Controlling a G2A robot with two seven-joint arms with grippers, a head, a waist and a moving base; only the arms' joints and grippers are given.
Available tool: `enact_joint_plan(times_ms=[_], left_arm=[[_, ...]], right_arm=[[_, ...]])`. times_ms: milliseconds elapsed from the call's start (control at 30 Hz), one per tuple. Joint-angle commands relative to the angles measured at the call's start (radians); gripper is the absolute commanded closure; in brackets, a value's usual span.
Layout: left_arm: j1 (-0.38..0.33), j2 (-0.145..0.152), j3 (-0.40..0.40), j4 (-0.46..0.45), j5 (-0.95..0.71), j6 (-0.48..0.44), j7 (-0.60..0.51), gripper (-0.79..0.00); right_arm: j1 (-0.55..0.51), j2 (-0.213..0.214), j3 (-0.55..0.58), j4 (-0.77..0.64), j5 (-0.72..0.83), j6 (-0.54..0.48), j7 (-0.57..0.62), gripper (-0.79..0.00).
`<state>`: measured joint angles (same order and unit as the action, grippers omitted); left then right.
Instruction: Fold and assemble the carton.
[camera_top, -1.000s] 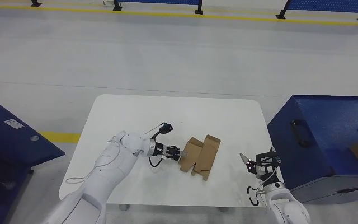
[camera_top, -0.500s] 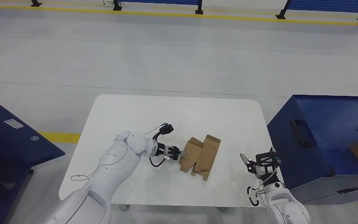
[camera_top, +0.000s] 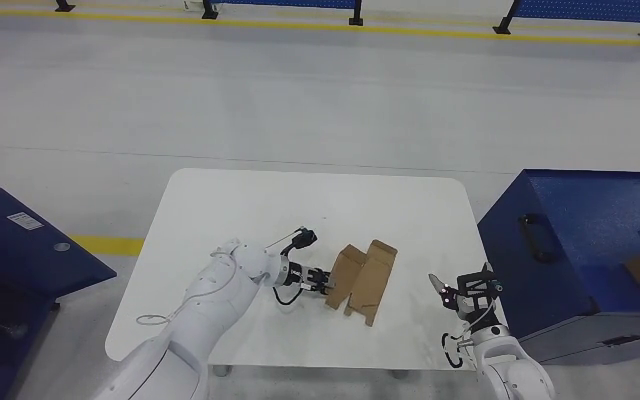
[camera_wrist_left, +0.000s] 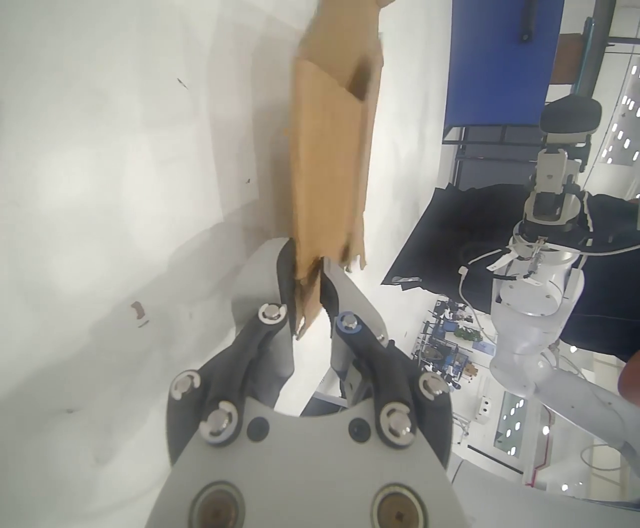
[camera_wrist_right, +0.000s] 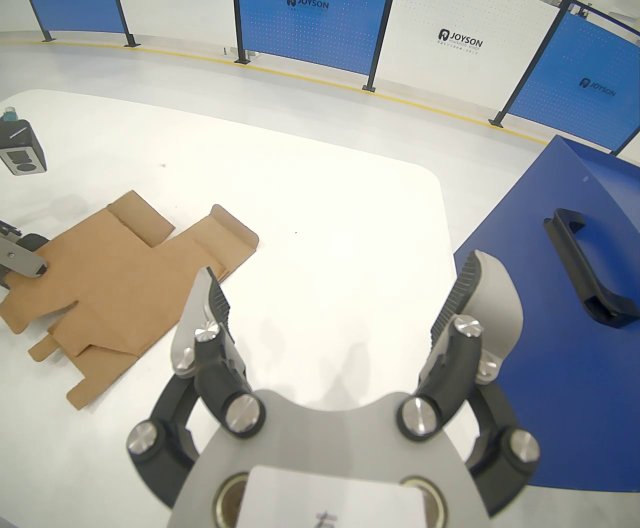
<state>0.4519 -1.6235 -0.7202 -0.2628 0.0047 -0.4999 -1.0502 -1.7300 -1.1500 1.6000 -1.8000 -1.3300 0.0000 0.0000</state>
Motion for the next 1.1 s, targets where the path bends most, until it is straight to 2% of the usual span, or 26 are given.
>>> enact_joint_plan(times_ms=[0,100,167,200,300,333,433,467,533,600,967,1033,1067], left_arm=[[-0.005,0.001,-0.010,0.012,-0.021,-0.022,-0.020,0.000],[-0.007,0.004,-0.028,0.018,-0.055,-0.068,-0.053,0.000],[-0.010,0.009,-0.040,0.020,-0.074,-0.103,-0.066,0.000],[-0.011,0.014,-0.049,0.021,-0.085,-0.136,-0.070,0.000],[-0.007,0.027,-0.069,0.013,-0.111,-0.203,-0.067,0.000],[0.001,0.035,-0.075,-0.008,-0.115,-0.227,-0.043,0.000],[0.037,0.065,-0.087,-0.077,-0.133,-0.275,0.005,0.000],[0.045,0.073,-0.089,-0.094,-0.134,-0.279,0.009,0.000],[0.077,0.107,-0.099,-0.163,-0.141,-0.308,0.037,0.000],[0.088,0.118,-0.101,-0.183,-0.141,-0.315,0.045,0.000],[0.088,0.118,-0.101,-0.183,-0.141,-0.315,0.045,0.000],[0.107,0.119,-0.105,-0.198,-0.156,-0.293,0.051,0.000],[0.120,0.122,-0.117,-0.210,-0.194,-0.291,0.026,0.000]], right_arm=[[0.000,0.000,0.000,0.000,0.000,0.000,0.000,-0.785],[0.000,0.000,0.000,0.000,0.000,0.000,0.000,-0.785],[0.005,0.002,0.007,-0.004,0.073,-0.077,0.046,-0.785],[0.014,0.005,0.033,-0.019,0.157,-0.161,0.111,-0.785],[0.022,0.013,0.087,-0.049,0.332,-0.301,0.219,-0.785],[0.030,0.016,0.107,-0.057,0.443,-0.369,0.292,-0.785],[0.061,0.023,0.127,-0.053,0.723,-0.475,0.448,-0.785],[0.071,0.025,0.129,-0.046,0.782,-0.484,0.494,-0.785],[0.115,0.032,0.118,-0.031,0.997,-0.460,0.660,-0.785],[0.142,0.036,0.115,-0.031,1.060,-0.424,0.738,-0.785],[0.142,0.036,0.115,-0.031,1.060,-0.424,0.738,-0.785],[0.142,0.036,0.115,-0.031,1.060,-0.424,0.738,-0.785],[0.145,0.034,0.115,-0.022,1.064,-0.383,0.704,-0.785]])
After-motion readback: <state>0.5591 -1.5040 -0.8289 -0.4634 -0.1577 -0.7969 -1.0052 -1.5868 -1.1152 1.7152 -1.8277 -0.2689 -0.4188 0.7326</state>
